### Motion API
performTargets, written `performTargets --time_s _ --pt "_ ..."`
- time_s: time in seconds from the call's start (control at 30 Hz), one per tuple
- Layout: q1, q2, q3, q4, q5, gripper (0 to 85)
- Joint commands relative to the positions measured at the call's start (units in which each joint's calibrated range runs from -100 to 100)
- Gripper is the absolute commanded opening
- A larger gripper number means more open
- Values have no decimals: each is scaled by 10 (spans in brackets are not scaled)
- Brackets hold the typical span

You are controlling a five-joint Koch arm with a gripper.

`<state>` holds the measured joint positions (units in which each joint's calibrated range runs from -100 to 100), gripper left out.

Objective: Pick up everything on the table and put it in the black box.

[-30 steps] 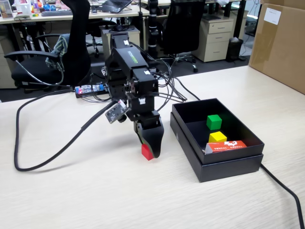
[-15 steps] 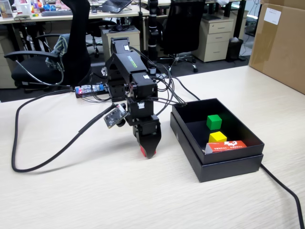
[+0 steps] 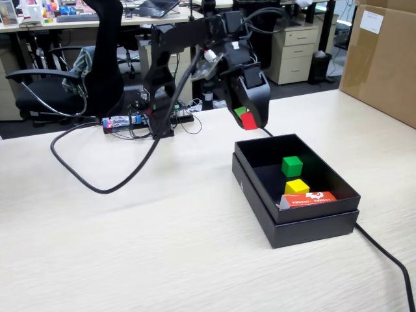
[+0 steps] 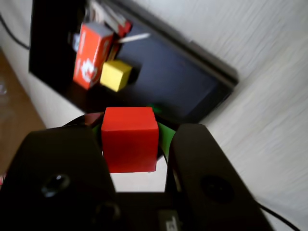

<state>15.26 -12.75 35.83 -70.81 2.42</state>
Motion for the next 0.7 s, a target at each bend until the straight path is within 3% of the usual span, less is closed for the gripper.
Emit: performTargets --time_s 0.0,0.1,0.43,0.47,0.53,0.67 --pt "9 42 61 0 8 9" --pt "13 179 86 0 12 9" --pt "12 337 109 0 15 20" --pt "12 346 106 0 15 104" --pt "12 352 100 0 15 181" --pt "11 342 94 0 15 195"
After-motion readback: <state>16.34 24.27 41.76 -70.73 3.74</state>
